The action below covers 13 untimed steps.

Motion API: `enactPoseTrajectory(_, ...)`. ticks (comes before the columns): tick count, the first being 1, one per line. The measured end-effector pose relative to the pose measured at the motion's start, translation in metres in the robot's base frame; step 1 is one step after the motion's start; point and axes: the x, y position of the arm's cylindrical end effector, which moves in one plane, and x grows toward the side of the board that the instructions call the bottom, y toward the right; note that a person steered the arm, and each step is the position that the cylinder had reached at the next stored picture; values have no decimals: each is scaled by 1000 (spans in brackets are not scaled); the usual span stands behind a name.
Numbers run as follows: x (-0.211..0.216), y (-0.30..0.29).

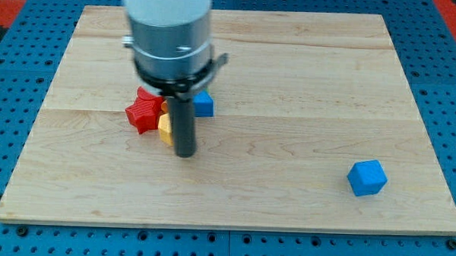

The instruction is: Place the blue cube bottom to the blue triangle

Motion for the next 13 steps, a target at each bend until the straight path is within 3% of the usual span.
enactPoseTrajectory(2,5,-9)
enactPoseTrajectory(4,76,177)
enactPoseTrajectory(5,92,246)
enactPoseTrajectory(6,81,287)
enactPoseTrajectory(8,42,229)
enactPoseTrajectory(10,6,316)
enactPoseTrajectory(11,-2,287)
enactPoseTrajectory(12,-6,203)
enactPoseTrajectory(13,-15,195)
